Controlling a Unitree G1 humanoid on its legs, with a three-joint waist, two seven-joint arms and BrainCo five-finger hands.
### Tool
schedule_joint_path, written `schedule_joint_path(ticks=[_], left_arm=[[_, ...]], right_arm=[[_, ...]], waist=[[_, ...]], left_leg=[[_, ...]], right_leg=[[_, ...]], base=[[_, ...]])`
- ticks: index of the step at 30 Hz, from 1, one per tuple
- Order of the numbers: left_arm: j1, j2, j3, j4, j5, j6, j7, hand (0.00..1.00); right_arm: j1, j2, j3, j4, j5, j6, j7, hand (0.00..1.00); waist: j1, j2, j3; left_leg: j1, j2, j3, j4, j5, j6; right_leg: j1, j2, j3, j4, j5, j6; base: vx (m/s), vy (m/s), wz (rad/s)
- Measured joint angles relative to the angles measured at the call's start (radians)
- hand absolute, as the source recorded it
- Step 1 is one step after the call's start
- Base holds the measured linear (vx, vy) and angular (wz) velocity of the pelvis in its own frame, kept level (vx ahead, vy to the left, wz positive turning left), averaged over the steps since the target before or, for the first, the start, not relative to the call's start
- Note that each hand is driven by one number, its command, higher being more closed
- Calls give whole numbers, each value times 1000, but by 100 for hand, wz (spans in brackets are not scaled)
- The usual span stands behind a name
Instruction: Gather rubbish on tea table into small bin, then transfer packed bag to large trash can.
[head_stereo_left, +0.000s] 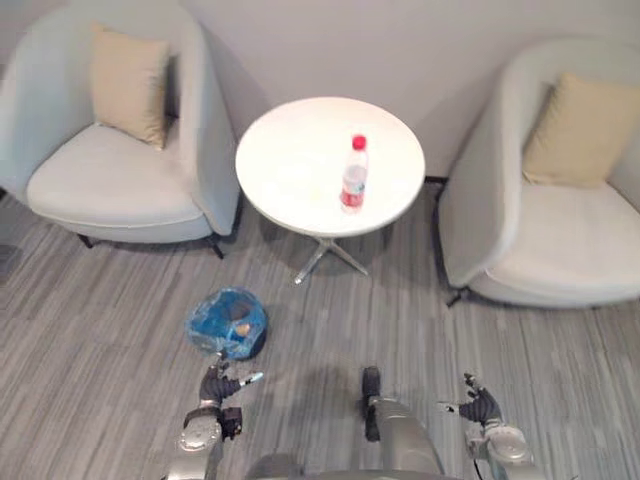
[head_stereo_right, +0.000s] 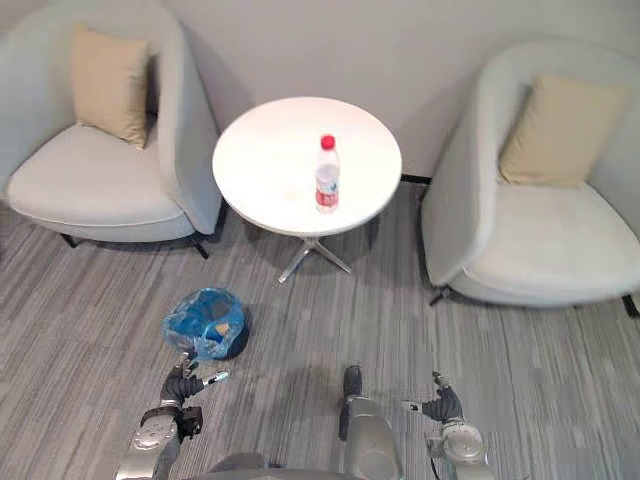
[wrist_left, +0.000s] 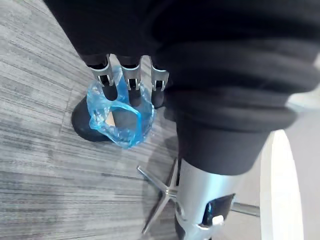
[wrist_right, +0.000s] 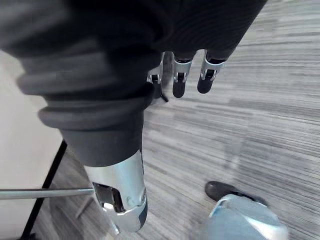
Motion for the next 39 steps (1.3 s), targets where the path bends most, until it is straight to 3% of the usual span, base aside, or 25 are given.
schedule_joint_path(ticks=[2,4,6,7,8,9,11,14,17,21,22,23,26,28,39], left_arm=[[-2,-2,-20,-3,0,1,-3,0],[-2,-5,-27,-15,0,1,-3,0],[-6,-6,-29,-17,0,2,-2,0],[-10,-9,-34,-16,0,3,-2,0],[-7,-24,-40,-18,0,3,-2,0],[-15,-18,-39,-11,0,4,0,0],[-6,-14,-40,-9,1,4,0,0],[27,-10,-41,-9,1,4,2,0],[48,24,-54,-10,2,4,2,0],[37,39,-53,-6,3,-1,3,0],[32,52,-53,3,4,-9,3,0],[30,39,-58,21,5,-9,1,0],[53,18,-59,24,6,-10,-1,0],[57,15,-58,45,13,-11,-3,0],[59,15,-87,97,44,-12,-24,0]], right_arm=[[5,20,-1,-42,5,-7,-4,0],[6,26,-4,-74,16,-16,-19,0],[9,31,-24,-79,26,-27,-26,0],[17,32,-33,-83,30,-26,-29,0],[40,22,-46,-112,32,-25,-35,0],[45,32,-46,-114,32,-19,-44,0],[59,34,-45,-154,21,-20,-44,0],[19,31,-20,-191,-9,-25,-45,0],[0,40,37,-251,-50,-28,-42,0],[-24,36,52,-299,-88,-53,-44,0],[-34,34,57,-305,-92,-57,-47,0],[-37,23,63,-304,-108,-58,-48,0],[-56,15,89,-314,-129,-68,-47,0],[-52,16,107,-334,-132,-69,-46,0],[-79,30,116,-304,-124,-76,-69,0]], waist=[[4,-17,7],[8,-30,12],[15,-18,11],[14,-9,11],[15,28,-1],[18,14,3],[20,-19,-1],[24,-42,-2],[-2,-40,-3],[-1,-48,-8],[0,-52,-9],[-2,-30,-18],[3,0,-35],[5,2,-37],[11,2,-42]], left_leg=[[-67,44,59,97,-23,34],[-130,46,100,28,-43,45],[-159,36,127,-232,-50,26],[-152,21,126,-387,-25,6],[-141,8,109,-565,136,-7],[-137,-15,105,-551,126,45],[-113,-68,113,-559,80,66],[-90,-116,167,-509,-13,88],[-57,-127,143,-515,-27,111],[-37,-127,114,-527,-26,109],[-35,-137,97,-518,-28,99],[-31,-131,69,-528,-27,87],[-24,-113,45,-594,-7,53],[-4,-108,39,-637,7,35],[36,-131,-20,-779,93,36]], right_leg=[[118,8,-7,-76,-7,-10],[197,-1,-6,-148,-8,-10],[239,-5,-4,-179,-22,12],[252,-6,-4,-177,-39,29],[256,11,-1,-156,-72,48],[248,-5,11,-112,-115,66],[217,-69,27,-12,-199,97],[167,-142,81,157,-274,137],[90,-154,114,328,-252,144],[30,-132,138,188,-261,118],[21,-130,138,110,-151,127],[42,-118,126,88,-144,127],[71,-95,105,13,-115,112],[94,-80,98,-35,-97,105],[164,-90,26,-160,-49,104]], base=[[493,-173,10],[391,-83,6],[291,39,-10],[287,119,2],[317,155,9],[234,127,6],[179,106,6],[182,130,-28],[213,101,12],[194,-67,39],[183,-144,51],[214,-156,36],[148,-117,11],[109,-89,5],[13,-21,19]])
